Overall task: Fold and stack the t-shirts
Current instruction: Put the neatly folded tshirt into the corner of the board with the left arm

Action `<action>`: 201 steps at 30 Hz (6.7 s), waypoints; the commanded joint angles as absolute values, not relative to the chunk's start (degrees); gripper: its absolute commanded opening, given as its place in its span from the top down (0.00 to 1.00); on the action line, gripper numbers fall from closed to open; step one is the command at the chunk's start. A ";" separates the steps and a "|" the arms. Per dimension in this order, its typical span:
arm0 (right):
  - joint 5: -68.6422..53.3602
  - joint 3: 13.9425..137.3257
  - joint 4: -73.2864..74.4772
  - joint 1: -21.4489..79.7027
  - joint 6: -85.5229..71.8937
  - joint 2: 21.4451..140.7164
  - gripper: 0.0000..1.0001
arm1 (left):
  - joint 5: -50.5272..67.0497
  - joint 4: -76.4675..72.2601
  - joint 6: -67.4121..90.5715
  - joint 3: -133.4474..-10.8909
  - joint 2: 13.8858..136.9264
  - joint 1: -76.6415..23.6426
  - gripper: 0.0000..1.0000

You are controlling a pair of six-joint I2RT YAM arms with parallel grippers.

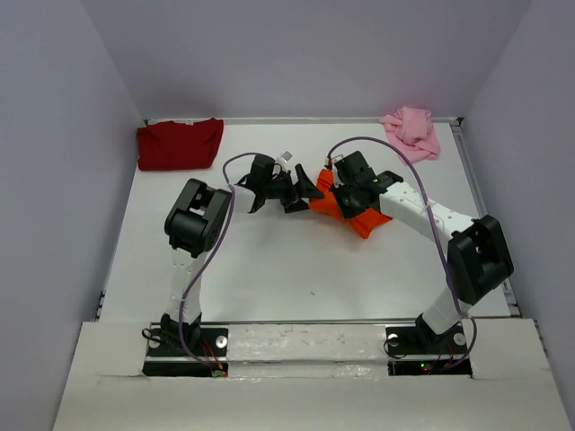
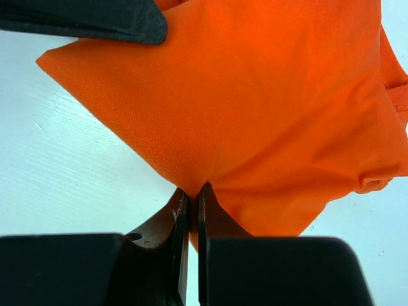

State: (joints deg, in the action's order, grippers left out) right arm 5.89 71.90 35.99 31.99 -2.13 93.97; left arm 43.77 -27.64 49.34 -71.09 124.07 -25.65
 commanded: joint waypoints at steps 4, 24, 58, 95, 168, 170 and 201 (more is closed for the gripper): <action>5.98 73.30 35.42 32.43 -1.14 92.81 1.00 | 43.59 -21.44 48.51 -67.58 128.66 -27.24 0.01; 4.83 72.60 35.86 32.96 -1.49 92.29 1.00 | 44.65 -23.38 54.40 -80.68 137.02 -29.62 0.01; -2.54 47.47 19.52 37.26 -21.88 73.48 0.38 | 31.13 19.03 21.90 -107.53 135.96 -14.16 1.00; -7.29 42.10 6.42 46.76 -20.66 85.78 0.38 | 1.05 31.82 10.63 -144.84 142.13 -0.79 1.00; 5.01 48.61 6.33 47.81 -16.79 77.08 0.37 | 5.53 30.67 11.87 -141.86 135.97 8.70 1.00; 4.57 48.08 6.15 47.81 -16.79 76.82 0.37 | 5.71 30.24 11.78 -141.68 136.49 9.14 1.00; 3.08 47.46 5.10 47.81 -16.61 78.75 0.37 | -0.71 31.20 13.18 -144.75 135.10 15.12 0.24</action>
